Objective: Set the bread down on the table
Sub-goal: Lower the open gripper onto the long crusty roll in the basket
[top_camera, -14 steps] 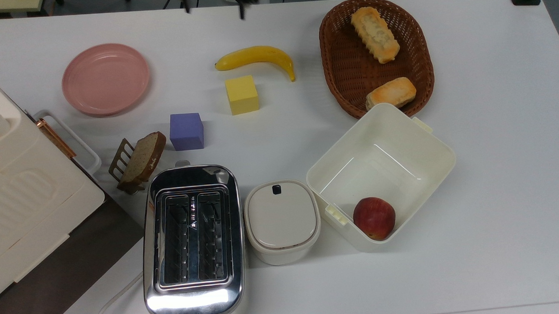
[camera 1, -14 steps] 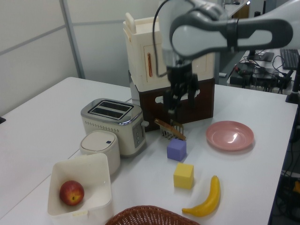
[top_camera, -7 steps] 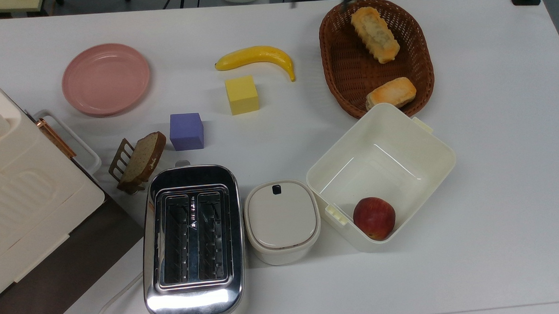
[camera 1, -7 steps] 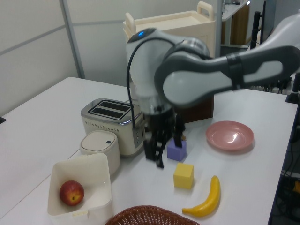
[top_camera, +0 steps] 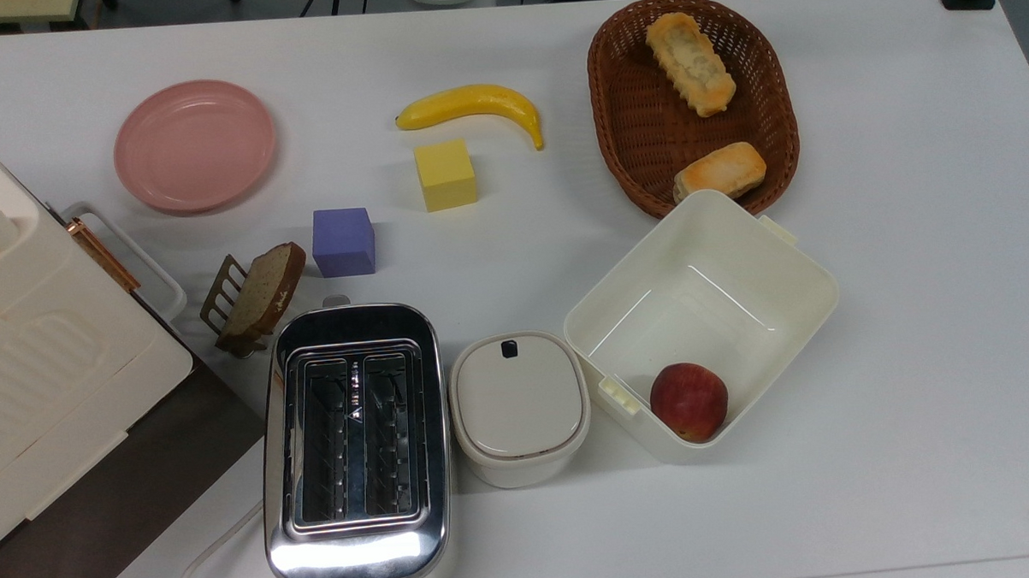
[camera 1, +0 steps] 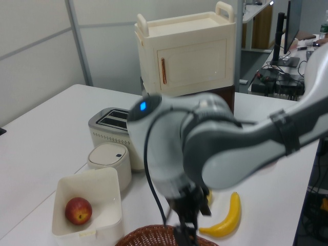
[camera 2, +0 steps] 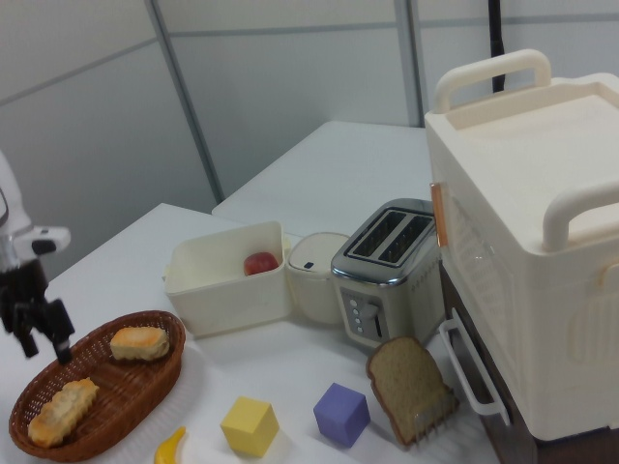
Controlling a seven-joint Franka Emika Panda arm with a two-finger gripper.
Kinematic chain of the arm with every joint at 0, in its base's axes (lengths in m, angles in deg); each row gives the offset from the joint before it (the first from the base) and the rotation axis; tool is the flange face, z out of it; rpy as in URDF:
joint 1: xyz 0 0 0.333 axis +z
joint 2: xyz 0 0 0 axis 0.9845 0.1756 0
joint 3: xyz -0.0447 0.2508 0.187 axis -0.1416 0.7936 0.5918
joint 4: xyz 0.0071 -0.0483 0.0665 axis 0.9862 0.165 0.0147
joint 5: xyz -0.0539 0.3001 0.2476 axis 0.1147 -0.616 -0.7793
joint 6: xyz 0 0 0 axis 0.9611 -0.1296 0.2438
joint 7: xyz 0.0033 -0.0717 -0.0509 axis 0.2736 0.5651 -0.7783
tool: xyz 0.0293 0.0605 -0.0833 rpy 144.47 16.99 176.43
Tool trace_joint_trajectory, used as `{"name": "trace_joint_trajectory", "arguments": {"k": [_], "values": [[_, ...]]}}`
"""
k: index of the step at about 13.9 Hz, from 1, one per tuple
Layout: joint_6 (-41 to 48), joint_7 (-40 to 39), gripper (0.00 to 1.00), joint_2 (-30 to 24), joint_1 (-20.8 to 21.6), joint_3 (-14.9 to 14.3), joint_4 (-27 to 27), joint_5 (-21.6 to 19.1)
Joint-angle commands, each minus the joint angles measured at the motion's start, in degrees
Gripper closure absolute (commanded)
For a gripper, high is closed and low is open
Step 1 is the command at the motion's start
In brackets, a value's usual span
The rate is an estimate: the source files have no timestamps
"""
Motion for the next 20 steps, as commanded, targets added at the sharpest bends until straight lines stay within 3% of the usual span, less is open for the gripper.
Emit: {"name": "trace_joint_trajectory", "arguments": {"k": [1, 4, 9, 14, 20], "values": [[-1.99, -7.68, 0.0, 0.36, 2.91, 1.22, 4.47, -0.2], [-6.97, -9.72, 0.0, 0.63, 3.0, 3.16, 6.23, -0.29], [-27.45, -6.3, 0.0, 1.51, 3.35, 3.6, 13.87, -0.2], [-34.31, -4.37, 0.0, 1.69, 3.35, 3.6, 18.18, 1.11], [-35.04, -4.27, 0.0, 3.09, 3.18, 3.6, 19.16, 2.61]]}}
